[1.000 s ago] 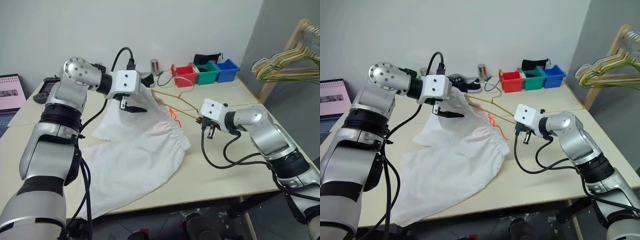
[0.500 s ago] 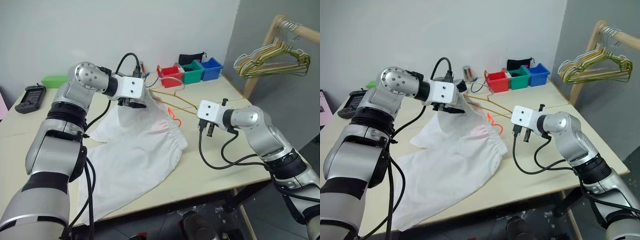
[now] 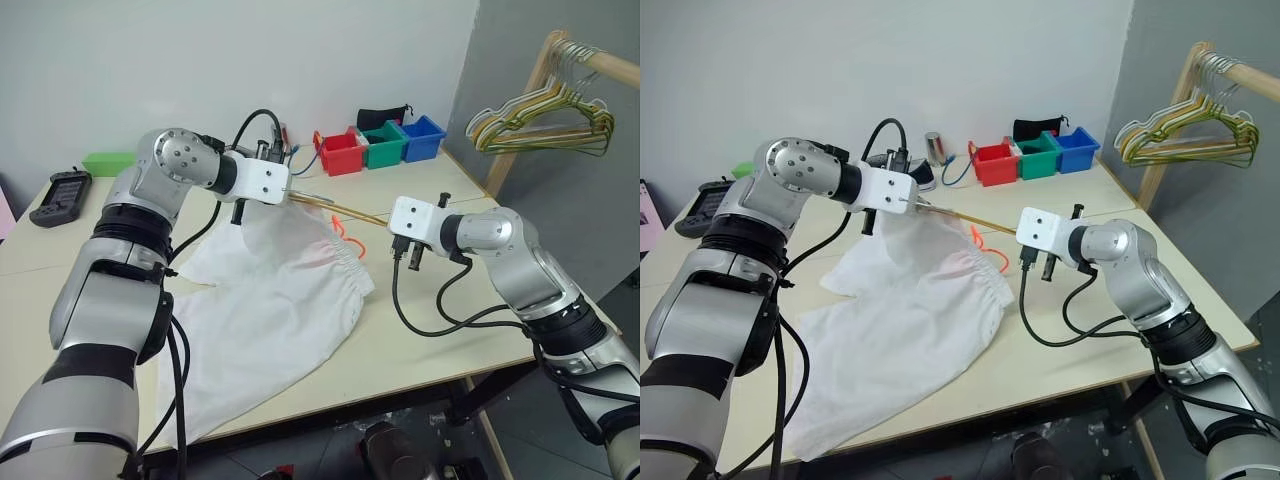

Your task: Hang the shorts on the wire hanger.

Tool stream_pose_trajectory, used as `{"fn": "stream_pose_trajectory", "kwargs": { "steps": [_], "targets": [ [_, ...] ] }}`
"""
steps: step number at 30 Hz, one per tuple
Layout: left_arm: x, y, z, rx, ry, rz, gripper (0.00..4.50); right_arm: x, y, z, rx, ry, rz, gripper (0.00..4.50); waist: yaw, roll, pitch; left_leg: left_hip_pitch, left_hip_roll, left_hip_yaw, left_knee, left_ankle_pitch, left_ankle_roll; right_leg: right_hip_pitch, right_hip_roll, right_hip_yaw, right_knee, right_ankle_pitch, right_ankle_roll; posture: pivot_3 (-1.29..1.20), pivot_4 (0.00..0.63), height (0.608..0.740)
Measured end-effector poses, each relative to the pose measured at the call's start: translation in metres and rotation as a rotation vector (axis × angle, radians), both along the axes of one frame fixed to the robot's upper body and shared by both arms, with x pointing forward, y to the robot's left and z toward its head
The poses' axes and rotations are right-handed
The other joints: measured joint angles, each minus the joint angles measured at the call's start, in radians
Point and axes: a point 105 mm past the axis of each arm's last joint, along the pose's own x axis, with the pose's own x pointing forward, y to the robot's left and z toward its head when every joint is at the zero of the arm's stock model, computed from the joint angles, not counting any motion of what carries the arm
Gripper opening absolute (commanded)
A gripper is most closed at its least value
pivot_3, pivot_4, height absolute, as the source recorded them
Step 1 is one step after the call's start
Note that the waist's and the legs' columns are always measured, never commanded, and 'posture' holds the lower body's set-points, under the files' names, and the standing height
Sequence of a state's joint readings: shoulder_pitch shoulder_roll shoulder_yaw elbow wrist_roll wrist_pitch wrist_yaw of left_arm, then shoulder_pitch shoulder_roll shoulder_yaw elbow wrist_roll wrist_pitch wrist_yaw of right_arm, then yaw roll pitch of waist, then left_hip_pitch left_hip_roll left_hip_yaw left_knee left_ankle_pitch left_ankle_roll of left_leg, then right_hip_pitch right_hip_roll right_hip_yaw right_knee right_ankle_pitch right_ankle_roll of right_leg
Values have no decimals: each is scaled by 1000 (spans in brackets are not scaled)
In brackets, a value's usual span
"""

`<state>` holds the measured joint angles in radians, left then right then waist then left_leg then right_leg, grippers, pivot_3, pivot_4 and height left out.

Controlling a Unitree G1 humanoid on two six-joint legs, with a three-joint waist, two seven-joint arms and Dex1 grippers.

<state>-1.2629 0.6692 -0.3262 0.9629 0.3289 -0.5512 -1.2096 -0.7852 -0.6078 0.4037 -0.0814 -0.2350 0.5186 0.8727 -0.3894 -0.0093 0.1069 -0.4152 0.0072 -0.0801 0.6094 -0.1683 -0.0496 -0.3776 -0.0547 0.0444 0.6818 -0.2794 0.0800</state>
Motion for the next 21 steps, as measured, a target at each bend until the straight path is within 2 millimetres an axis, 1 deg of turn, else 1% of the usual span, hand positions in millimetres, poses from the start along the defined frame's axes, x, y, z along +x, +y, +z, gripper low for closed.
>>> {"fn": "stream_pose_trajectory", "kwargs": {
  "steps": [3,6,9,11,13,16,17,18,21],
  "targets": [
    [1,-1,0,2,-9,2,0,-1,8,2,15,1,24,1370,0,0,0,0,0,0,0,0,0,0,0,0,0,0,0,-291,0,740],
    [2,-1,0,-2,-15,8,0,-3,8,1,16,13,34,2043,1,0,0,0,0,0,0,0,0,0,0,0,0,0,0,-291,0,740],
    [3,0,0,-13,-21,19,0,-5,8,2,14,20,44,2824,1,0,0,0,0,0,0,0,0,0,0,0,0,0,0,-301,0,740],
    [4,1,-1,-13,-20,22,0,-9,5,7,28,42,47,3184,1,0,0,0,0,0,0,0,0,0,0,0,0,0,0,-300,4,740],
    [3,7,-4,-12,-19,35,0,-15,1,16,66,74,42,3598,-2,0,0,0,0,0,0,0,0,0,0,0,0,0,0,-301,8,740],
    [-1,20,-21,-1,16,63,0,-17,-13,32,131,116,-11,4347,-4,0,0,0,0,0,0,0,0,0,0,0,1,0,0,-301,14,740],
    [-2,24,-27,3,28,72,0,-17,-17,37,158,128,-29,4438,-3,0,0,1,1,-1,0,0,0,0,0,0,1,0,0,-301,14,740],
    [-4,28,-32,7,42,83,0,-18,-19,43,195,148,-40,4438,-3,0,0,1,1,-1,0,0,1,0,0,-1,1,0,0,-295,17,740],
    [-11,37,-46,10,71,96,0,-23,-17,67,440,284,-60,4438,-8,0,0,2,1,-1,0,1,1,1,0,-1,3,0,0,-283,22,740]
  ]
}}
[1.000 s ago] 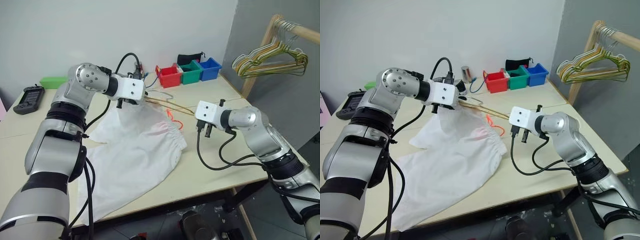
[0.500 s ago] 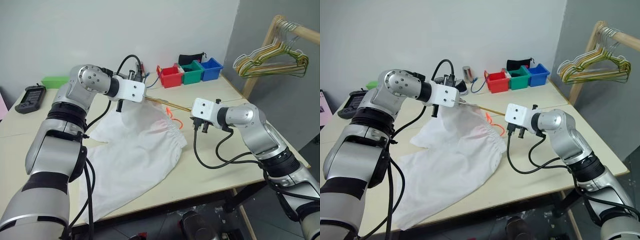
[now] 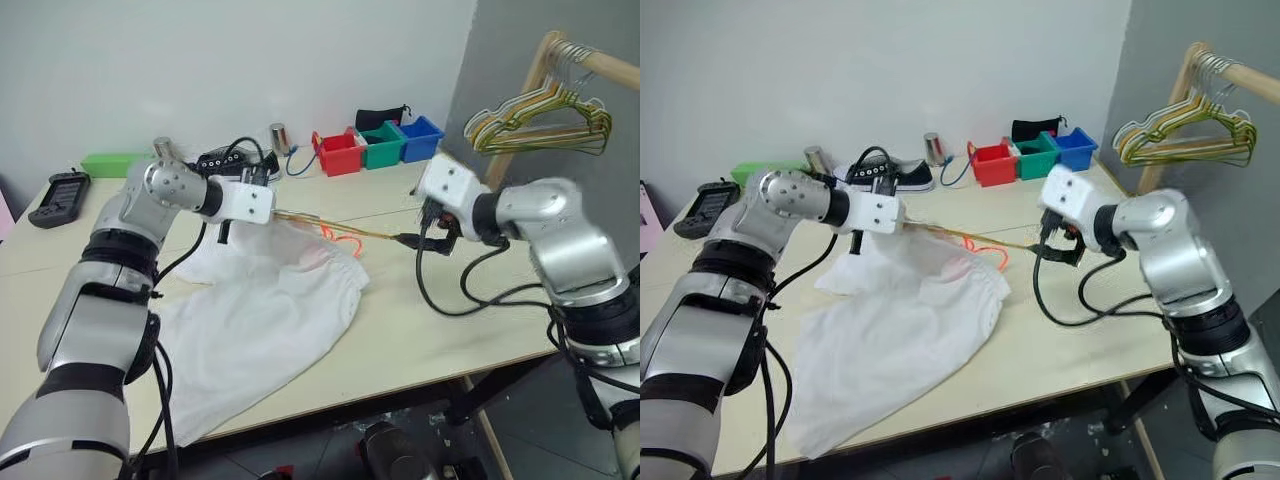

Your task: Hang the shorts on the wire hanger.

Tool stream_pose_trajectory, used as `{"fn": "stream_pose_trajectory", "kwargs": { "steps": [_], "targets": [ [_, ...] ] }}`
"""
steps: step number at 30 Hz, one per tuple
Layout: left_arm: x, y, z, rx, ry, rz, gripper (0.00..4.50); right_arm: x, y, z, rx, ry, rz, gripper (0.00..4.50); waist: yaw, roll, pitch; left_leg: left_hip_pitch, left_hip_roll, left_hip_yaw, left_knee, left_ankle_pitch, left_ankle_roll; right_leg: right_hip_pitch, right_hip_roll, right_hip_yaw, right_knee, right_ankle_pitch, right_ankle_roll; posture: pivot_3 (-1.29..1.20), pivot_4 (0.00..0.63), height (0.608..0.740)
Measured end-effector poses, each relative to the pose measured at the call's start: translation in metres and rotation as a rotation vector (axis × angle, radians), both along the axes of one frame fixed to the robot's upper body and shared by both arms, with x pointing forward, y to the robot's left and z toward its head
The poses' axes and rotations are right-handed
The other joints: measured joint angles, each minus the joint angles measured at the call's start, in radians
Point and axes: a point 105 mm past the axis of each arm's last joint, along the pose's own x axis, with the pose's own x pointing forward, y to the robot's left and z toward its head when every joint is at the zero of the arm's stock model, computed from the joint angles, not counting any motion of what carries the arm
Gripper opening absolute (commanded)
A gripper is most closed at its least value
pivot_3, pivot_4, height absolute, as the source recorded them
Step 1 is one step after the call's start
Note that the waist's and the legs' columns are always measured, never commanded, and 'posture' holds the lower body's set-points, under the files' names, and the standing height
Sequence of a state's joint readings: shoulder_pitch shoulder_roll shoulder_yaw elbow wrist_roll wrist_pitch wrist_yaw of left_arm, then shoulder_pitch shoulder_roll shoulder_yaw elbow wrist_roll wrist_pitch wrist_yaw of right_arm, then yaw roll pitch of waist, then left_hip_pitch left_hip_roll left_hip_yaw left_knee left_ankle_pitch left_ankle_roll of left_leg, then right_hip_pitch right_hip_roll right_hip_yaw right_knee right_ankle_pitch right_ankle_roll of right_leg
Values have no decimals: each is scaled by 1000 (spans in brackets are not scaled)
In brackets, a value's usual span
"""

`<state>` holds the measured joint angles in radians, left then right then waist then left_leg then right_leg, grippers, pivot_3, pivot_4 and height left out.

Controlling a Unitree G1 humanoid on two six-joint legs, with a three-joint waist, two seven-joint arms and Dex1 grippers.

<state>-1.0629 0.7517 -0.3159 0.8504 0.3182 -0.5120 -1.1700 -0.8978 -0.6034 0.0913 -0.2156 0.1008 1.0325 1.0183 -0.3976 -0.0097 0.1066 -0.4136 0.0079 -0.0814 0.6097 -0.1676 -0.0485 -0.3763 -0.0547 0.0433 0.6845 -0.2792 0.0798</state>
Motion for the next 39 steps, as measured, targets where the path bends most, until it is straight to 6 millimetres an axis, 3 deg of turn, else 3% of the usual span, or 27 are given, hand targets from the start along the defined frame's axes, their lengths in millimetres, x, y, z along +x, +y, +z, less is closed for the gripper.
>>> {"fn": "stream_pose_trajectory", "kwargs": {
  "steps": [3,5,10,12,20,25,28,39],
  "targets": [
    [-6,3,-9,-24,30,24,0,1,-2,10,191,109,-48,4438,5,-3,-2,0,0,-1,0,1,1,0,0,0,1,0,0,-271,26,740],
    [-10,8,-8,-67,48,61,0,5,-3,-6,307,237,-97,4438,9,-6,-4,1,0,-1,0,1,1,0,0,0,3,0,0,-262,28,740],
    [-22,27,5,-218,94,188,0,-4,-3,-103,380,591,-215,4438,23,-7,-5,1,0,0,0,1,1,-1,0,1,4,0,0,-236,28,740],
    [-26,30,6,-249,112,219,0,-7,8,-125,382,663,-225,4438,26,-7,-4,1,-1,1,0,1,1,-2,0,3,5,0,0,-228,27,740],
    [-31,23,15,-282,113,230,0,5,54,-116,477,682,-149,4438,48,-7,-5,1,0,-1,0,1,2,-1,1,1,5,0,0,-211,19,740],
    [-33,21,14,-280,113,229,0,8,60,-127,465,699,-166,4438,68,-7,-5,1,0,0,0,1,2,-1,1,1,4,0,0,-198,12,740],
    [-34,21,11,-279,121,230,0,9,61,-131,464,710,-168,3970,75,-7,-5,0,0,0,0,1,2,-2,1,1,4,0,0,-196,11,740],
    [-35,19,12,-288,117,226,0,9,52,-133,452,705,-173,1438,96,-7,-5,0,0,0,0,1,2,-2,1,1,4,0,0,-198,13,740]
  ]
}}
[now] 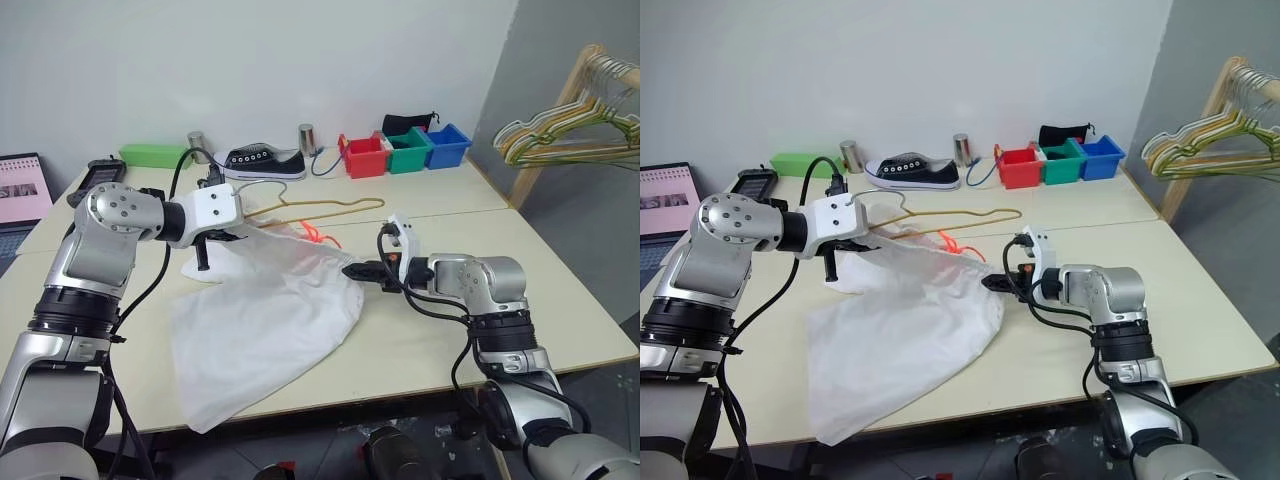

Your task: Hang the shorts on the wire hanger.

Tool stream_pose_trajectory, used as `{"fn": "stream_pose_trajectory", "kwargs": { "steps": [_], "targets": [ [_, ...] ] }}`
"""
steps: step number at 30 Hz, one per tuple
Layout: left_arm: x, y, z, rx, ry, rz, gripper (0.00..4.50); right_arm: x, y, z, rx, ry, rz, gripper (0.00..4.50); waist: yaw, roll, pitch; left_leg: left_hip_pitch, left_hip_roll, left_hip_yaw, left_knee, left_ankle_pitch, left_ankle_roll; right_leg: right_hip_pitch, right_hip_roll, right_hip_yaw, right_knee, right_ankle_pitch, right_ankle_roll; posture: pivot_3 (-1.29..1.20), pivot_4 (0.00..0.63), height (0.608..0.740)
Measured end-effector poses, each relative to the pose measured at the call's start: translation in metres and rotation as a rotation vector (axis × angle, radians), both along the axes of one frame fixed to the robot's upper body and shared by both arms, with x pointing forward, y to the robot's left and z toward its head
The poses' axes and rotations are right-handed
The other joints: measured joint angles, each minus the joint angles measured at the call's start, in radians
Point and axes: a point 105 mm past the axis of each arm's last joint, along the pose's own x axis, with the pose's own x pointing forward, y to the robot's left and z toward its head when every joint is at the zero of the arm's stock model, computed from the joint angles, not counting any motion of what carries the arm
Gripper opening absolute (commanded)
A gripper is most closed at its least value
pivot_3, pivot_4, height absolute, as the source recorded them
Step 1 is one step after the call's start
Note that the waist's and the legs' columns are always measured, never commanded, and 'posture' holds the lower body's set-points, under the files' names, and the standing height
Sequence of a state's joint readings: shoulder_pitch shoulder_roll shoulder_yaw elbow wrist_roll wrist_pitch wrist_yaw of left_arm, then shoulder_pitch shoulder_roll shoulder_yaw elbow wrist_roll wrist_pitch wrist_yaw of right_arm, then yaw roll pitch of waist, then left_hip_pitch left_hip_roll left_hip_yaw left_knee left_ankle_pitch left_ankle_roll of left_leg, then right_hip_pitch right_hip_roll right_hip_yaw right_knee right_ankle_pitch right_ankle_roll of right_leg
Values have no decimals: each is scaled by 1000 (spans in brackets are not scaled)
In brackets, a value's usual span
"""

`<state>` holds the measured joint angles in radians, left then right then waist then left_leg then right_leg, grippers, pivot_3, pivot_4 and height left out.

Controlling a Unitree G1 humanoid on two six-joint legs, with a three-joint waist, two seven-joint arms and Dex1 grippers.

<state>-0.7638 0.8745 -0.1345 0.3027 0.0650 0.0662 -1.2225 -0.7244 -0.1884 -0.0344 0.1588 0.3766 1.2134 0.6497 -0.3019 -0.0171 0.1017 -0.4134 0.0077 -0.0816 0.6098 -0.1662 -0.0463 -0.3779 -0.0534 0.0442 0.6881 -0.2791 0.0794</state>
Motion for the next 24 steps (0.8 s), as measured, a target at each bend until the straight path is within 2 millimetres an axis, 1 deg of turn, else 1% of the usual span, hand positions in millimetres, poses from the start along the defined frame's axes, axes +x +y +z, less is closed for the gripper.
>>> {"fn": "stream_pose_trajectory", "kwargs": {
  "steps": [1,2,5,6,10,13,15,16,20,24],
  "targets": [
    [0,0,0,-1,-2,1,0,0,-1,-1,-3,3,-3,1151,0,0,0,0,0,0,0,0,0,0,0,0,0,0,0,-198,13,740],
    [0,0,0,-3,-4,2,0,0,-2,-2,-6,5,-4,978,-1,0,0,0,0,0,0,0,0,0,0,0,0,0,0,-198,13,740],
    [1,0,1,-4,-9,5,0,-1,-2,-3,-23,0,4,164,-2,0,0,0,0,0,0,0,0,0,0,0,0,0,0,-196,14,740],
    [1,0,1,-4,-9,5,0,-1,-2,-3,-24,-2,5,30,-1,0,0,0,0,0,0,0,0,0,0,0,0,0,0,-195,14,740],
    [1,0,1,-7,-9,5,0,-1,-4,-2,-36,-19,12,30,0,0,0,0,0,0,0,0,0,0,0,0,0,0,0,-193,14,740],
    [-2,-3,3,-22,1,-5,0,0,-6,0,-78,-68,34,30,0,0,0,-1,0,0,0,0,0,-1,0,0,-1,0,0,-193,14,740],
    [-17,-3,-1,-11,61,-43,0,4,-13,4,-196,-191,64,30,-3,0,0,-1,0,1,-1,0,0,-2,0,1,-2,0,0,-193,22,740],
    [-25,-1,-7,5,100,-58,0,7,-20,8,-249,-251,66,30,-3,0,0,-2,0,1,-1,0,0,-2,0,1,-2,0,0,-193,22,740],
    [-38,6,-20,50,167,-74,0,8,-25,20,-299,-344,109,30,-1,0,0,-2,1,1,-2,0,0,-2,0,0,-4,0,0,-200,25,740],
    [-33,14,-21,103,125,-55,0,3,-25,31,-327,-407,154,30,7,0,0,-2,1,1,-1,0,0,-1,0,0,-6,0,0,-205,24,740]
  ]
}}
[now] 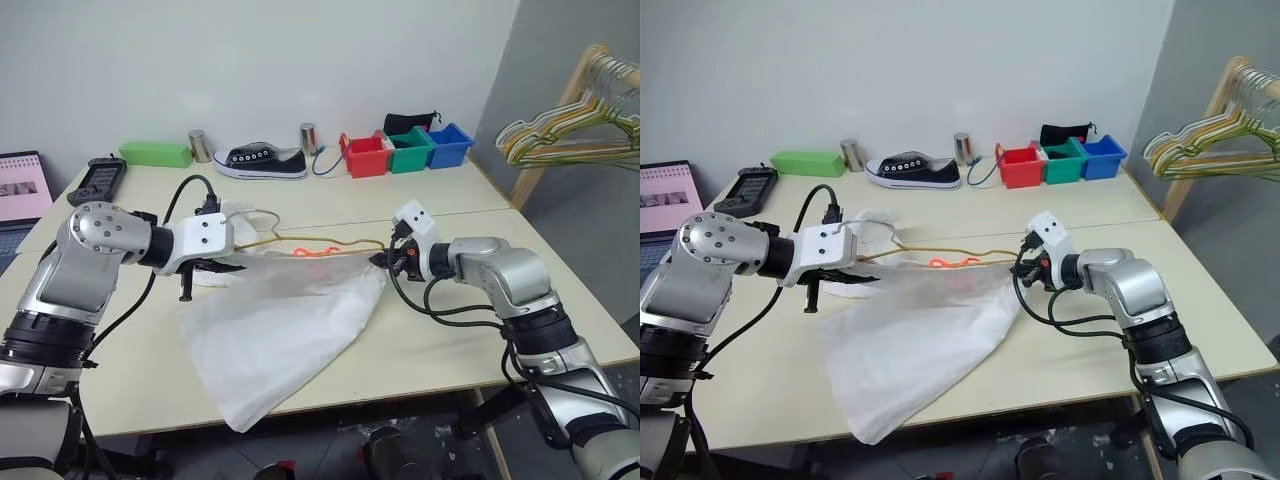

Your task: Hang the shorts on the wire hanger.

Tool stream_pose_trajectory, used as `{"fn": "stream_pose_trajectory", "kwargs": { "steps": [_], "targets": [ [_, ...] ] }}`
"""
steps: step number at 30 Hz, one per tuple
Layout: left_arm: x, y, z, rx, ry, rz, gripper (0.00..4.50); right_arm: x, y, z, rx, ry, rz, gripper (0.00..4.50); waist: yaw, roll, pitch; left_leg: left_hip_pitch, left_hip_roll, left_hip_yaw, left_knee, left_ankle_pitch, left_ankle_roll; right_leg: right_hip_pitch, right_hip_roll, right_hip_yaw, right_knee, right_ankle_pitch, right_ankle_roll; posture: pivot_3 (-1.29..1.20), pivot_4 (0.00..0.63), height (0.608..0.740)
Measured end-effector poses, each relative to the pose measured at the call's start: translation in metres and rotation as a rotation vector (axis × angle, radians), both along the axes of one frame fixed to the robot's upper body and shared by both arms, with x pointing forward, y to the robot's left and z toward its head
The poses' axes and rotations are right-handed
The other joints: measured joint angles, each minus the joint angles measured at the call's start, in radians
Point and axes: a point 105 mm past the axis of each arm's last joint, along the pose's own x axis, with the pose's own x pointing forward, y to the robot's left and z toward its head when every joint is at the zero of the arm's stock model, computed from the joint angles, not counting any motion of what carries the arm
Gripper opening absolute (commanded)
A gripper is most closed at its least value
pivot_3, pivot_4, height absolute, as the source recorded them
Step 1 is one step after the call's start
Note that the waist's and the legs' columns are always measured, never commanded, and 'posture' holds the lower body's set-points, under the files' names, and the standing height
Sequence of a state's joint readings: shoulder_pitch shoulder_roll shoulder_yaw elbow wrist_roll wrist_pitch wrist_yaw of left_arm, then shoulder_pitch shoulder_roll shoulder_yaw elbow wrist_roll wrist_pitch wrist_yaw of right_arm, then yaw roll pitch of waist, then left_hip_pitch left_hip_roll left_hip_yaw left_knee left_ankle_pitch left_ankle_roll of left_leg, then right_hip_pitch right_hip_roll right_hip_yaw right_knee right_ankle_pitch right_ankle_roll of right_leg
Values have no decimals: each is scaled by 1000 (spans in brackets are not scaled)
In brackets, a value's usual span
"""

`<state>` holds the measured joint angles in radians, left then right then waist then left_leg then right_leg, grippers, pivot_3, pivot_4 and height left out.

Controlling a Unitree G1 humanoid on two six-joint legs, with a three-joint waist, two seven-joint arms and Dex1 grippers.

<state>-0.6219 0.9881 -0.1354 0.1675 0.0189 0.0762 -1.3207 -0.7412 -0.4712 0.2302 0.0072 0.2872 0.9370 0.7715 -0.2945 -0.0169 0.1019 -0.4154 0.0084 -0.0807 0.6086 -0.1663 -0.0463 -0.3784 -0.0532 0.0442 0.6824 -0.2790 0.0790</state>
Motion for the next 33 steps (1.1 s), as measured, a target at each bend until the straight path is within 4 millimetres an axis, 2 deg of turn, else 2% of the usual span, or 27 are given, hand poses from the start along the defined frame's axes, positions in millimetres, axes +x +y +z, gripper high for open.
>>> {"fn": "stream_pose_trajectory", "kwargs": {
  "steps": [12,20,22,24,27,30,33],
  "targets": [
    [1,4,-6,99,-5,-27,0,-14,1,20,-100,-122,91,30,6,0,0,-1,0,1,0,0,0,-1,0,0,-1,0,0,-228,29,740],
    [5,15,-17,217,-18,-38,0,-25,5,53,-157,-241,178,30,9,0,0,-1,1,1,0,0,0,-1,0,0,-1,0,0,-240,30,740],
    [9,16,-15,222,-38,-32,0,-27,10,62,-158,-271,201,30,8,0,0,-1,1,1,0,0,0,-2,0,0,-1,0,0,-243,29,740],
    [17,12,-10,206,-80,-22,0,-28,17,73,-152,-300,213,30,9,0,0,-1,1,1,0,0,0,-1,0,0,-1,0,0,-251,28,740],
    [28,-5,-12,145,-111,-15,0,-31,41,86,-96,-339,240,30,5,0,0,-1,1,0,0,0,0,-1,0,0,-1,0,0,-245,23,740],
    [37,-31,-17,59,-125,-19,0,-37,62,79,-82,-332,284,30,2,0,0,-2,0,0,0,0,0,-1,0,0,0,0,0,-242,19,740],
    [43,-43,-15,7,-132,2,0,-38,65,70,-106,-323,295,30,2,0,0,-2,0,0,0,0,0,-1,0,0,-1,0,0,-245,15,740]
  ]
}}
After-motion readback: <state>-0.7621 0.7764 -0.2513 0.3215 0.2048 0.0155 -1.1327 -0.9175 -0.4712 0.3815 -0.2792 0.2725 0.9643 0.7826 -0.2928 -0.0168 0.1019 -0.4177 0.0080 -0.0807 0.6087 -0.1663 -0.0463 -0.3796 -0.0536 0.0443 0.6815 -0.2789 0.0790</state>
